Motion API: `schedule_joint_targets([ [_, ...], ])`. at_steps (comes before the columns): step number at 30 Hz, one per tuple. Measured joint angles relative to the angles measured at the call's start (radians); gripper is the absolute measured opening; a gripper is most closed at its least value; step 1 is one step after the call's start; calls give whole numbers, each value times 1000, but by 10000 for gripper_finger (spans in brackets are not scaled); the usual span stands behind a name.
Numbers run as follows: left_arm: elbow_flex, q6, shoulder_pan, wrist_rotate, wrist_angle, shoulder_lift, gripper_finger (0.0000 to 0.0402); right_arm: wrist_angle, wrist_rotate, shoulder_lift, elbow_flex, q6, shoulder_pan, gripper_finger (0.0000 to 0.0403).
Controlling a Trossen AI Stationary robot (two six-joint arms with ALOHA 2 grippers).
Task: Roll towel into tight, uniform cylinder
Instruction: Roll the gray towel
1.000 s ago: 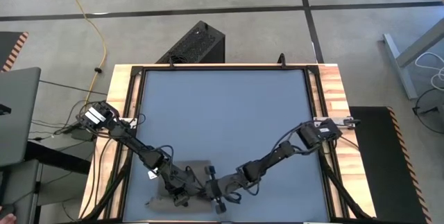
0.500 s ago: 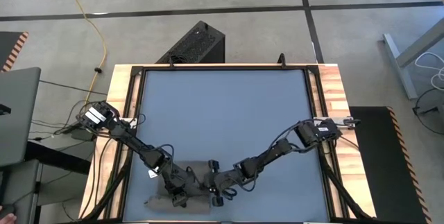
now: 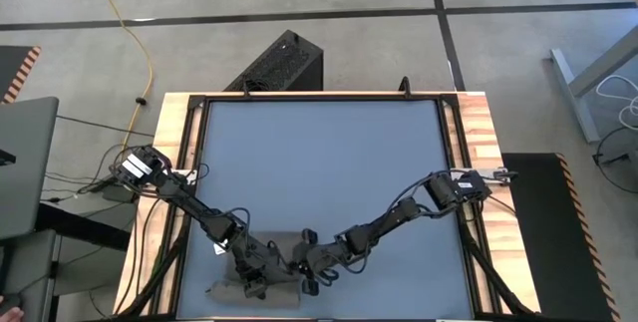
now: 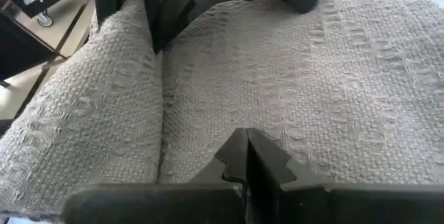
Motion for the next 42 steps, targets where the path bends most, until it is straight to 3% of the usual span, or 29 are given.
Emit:
schedule_joint_targets([
  [7, 0, 20, -1, -34, -14, 0, 134, 62, 1, -9, -5, -107, 11, 18],
  [16, 1, 9, -1, -44, -36, -1, 128, 265, -2, -49, -4, -261, 46, 19],
  [19, 1, 10, -1, -47, -36, -1, 128, 316, -51, -49, 0, -288, 59, 19],
  [30, 0, -4, -1, -65, -35, -1, 128, 318, -137, -28, 9, -343, 75, 18],
  [42, -1, -85, 9, -121, 5, 0, 129, 226, -139, -27, 8, -386, 84, 18],
])
